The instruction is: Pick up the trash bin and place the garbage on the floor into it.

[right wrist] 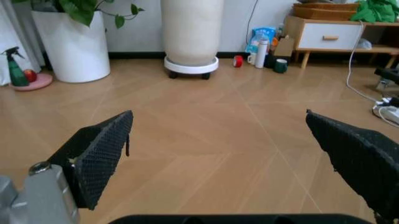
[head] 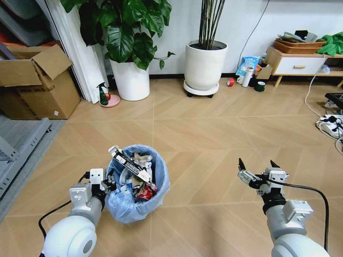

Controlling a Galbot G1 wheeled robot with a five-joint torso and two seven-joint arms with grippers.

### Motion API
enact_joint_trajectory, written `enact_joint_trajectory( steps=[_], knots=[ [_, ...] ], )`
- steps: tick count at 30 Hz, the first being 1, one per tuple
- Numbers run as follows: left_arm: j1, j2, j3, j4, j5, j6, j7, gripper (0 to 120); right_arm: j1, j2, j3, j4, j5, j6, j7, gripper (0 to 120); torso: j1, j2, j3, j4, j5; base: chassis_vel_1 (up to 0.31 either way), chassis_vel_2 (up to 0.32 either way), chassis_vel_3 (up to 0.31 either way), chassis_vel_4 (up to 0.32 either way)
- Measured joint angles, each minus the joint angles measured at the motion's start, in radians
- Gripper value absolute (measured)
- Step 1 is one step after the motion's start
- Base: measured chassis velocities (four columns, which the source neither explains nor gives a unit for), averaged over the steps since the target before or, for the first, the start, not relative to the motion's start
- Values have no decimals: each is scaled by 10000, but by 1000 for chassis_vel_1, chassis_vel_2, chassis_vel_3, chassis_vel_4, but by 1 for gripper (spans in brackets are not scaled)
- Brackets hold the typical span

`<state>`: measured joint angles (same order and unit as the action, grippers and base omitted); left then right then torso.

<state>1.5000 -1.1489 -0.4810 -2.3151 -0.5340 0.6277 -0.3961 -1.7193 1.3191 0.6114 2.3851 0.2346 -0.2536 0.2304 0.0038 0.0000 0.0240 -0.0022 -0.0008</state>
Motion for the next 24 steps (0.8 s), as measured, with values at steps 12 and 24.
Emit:
enact_joint_trajectory(
  steps=[12, 24],
  knots=[
    [282, -103, 67, -174, 131, -10, -86, 0, -166, 90, -15, 117, -182, 143, -29, 100, 0, 1, -1, 1, 0, 206, -200, -195, 193],
    [378, -122, 154, -208, 153, -15, -146, 0, -191, 93, -8, 181, -184, 152, -32, 100, -1, 0, -2, -1, 0, 201, -194, -204, 197]
  ],
)
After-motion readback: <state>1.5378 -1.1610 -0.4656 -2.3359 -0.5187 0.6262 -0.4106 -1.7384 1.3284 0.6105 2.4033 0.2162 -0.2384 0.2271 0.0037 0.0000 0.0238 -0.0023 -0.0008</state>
